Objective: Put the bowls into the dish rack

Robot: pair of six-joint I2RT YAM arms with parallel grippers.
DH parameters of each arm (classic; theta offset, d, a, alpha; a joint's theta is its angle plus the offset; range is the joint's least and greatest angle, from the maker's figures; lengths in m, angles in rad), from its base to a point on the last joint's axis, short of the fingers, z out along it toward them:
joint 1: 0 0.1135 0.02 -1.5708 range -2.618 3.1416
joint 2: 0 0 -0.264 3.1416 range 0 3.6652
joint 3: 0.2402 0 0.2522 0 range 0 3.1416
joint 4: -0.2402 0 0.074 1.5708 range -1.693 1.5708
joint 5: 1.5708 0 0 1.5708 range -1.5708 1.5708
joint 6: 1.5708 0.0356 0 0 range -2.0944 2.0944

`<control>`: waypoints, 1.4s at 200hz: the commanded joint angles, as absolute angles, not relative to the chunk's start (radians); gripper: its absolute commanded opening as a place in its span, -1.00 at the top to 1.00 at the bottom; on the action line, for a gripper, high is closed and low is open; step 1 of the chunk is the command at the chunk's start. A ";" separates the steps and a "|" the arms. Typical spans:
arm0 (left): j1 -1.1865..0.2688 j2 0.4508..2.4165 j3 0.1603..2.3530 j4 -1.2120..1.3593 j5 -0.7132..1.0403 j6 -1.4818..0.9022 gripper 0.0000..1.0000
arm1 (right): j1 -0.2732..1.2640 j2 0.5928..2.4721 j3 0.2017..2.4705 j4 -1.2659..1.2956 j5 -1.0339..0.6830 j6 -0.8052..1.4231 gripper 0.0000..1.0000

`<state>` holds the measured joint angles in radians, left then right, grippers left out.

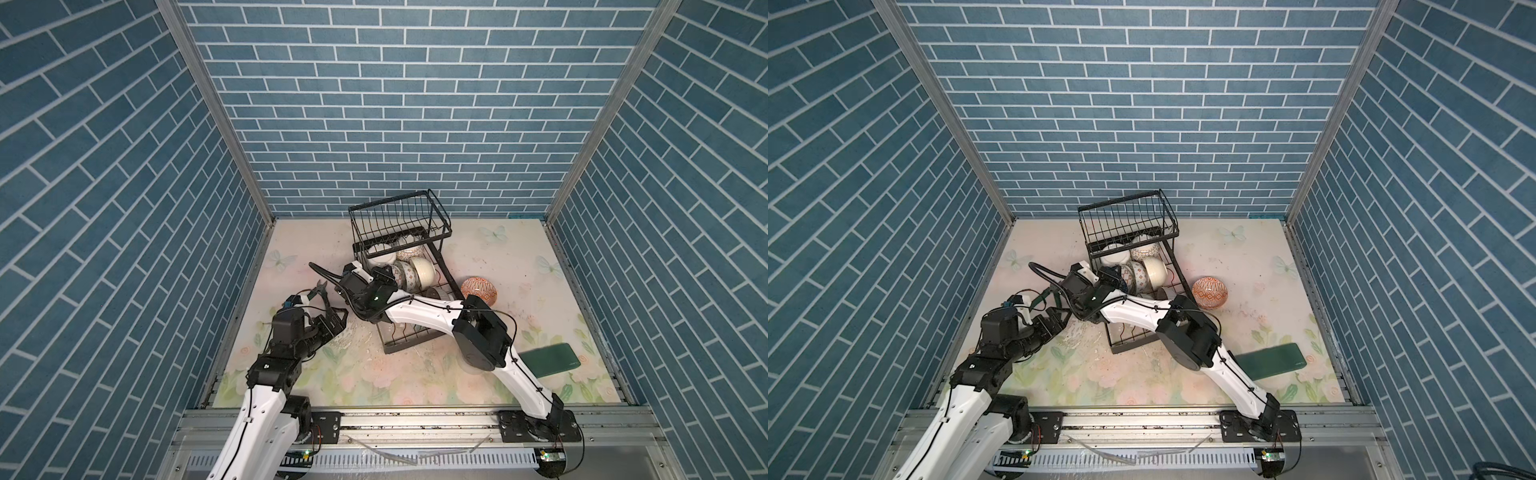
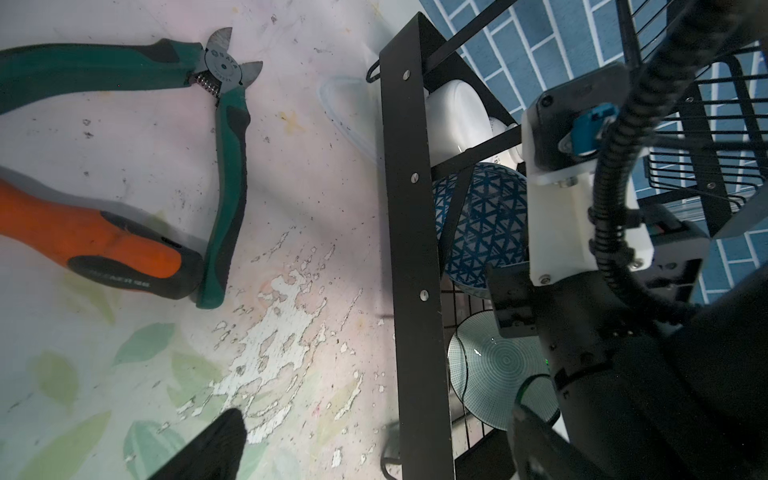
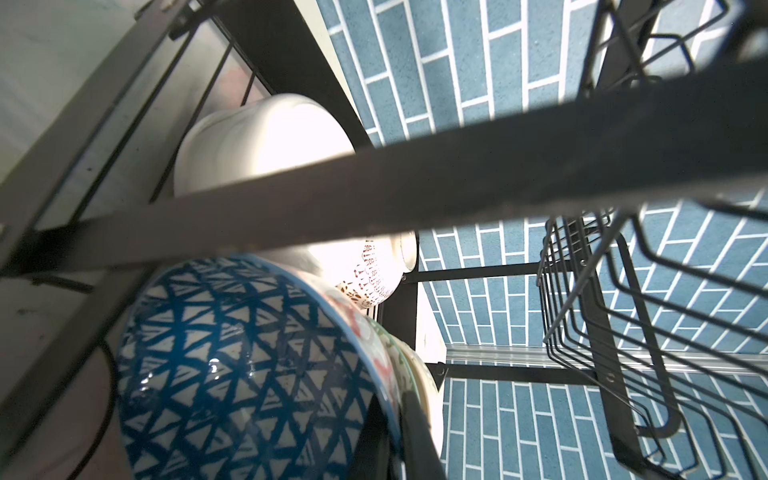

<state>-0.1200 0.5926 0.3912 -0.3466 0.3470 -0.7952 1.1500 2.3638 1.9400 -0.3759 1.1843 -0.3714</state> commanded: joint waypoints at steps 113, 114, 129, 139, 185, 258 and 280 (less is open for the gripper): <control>-0.110 0.577 0.363 -0.352 0.354 -0.785 -0.99 | 1.193 2.429 2.111 -0.578 1.069 -0.173 0.72; -0.110 0.578 0.362 -0.351 0.355 -0.785 -0.99 | 1.192 2.429 2.111 -0.578 1.069 -0.173 0.72; -0.110 0.578 0.362 -0.350 0.354 -0.785 -0.99 | 1.192 2.431 2.115 -0.579 1.065 -0.170 0.66; -0.110 0.579 0.360 -0.348 0.353 -0.785 -0.99 | 1.192 2.431 2.120 -0.582 1.063 -0.167 0.64; -0.110 0.577 0.360 -0.348 0.354 -0.783 -0.99 | 1.193 2.428 2.125 -0.597 1.063 -0.157 0.47; -0.110 0.574 0.360 -0.353 0.359 -0.778 -0.99 | 1.191 2.384 2.100 -0.629 1.052 -0.106 -0.18; -0.110 0.573 0.363 -0.356 0.361 -0.778 -0.99 | 1.191 2.358 2.088 -0.645 1.045 -0.076 -0.26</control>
<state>-0.1181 0.5819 0.3691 -0.3466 0.3569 -0.7948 1.1915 2.4084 2.0823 -0.6071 1.0592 -0.1478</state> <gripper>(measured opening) 0.997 0.613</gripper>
